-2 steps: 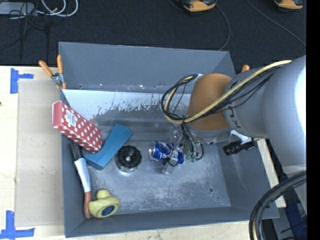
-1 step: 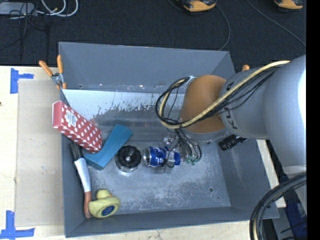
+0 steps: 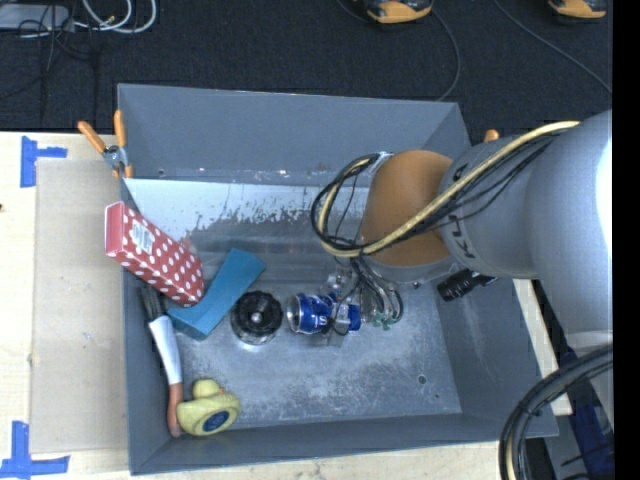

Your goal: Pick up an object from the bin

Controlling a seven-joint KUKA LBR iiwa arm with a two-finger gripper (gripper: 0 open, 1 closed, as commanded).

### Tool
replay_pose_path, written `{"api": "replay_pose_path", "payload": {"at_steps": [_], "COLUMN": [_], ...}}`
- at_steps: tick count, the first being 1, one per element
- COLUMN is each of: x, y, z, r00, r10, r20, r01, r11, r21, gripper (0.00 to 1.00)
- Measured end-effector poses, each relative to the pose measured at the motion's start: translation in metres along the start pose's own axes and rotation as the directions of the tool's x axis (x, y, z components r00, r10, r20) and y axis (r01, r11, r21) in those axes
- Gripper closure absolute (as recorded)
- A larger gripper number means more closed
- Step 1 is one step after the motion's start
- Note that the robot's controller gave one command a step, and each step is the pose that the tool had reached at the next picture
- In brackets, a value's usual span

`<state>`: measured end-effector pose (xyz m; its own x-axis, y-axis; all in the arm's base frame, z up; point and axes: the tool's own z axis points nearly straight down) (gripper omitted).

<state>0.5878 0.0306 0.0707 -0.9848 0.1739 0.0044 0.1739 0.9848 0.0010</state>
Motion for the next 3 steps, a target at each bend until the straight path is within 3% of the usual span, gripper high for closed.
{"api": "replay_pose_path", "payload": {"at_steps": [3], "x": [0.001], "y": [0.0], "z": [-0.02], "r00": [1.0], "r10": [0.001], "r20": [-0.002], "r01": [-0.001], "r11": [1.0], "r21": [0.0], "gripper": [1.0]}}
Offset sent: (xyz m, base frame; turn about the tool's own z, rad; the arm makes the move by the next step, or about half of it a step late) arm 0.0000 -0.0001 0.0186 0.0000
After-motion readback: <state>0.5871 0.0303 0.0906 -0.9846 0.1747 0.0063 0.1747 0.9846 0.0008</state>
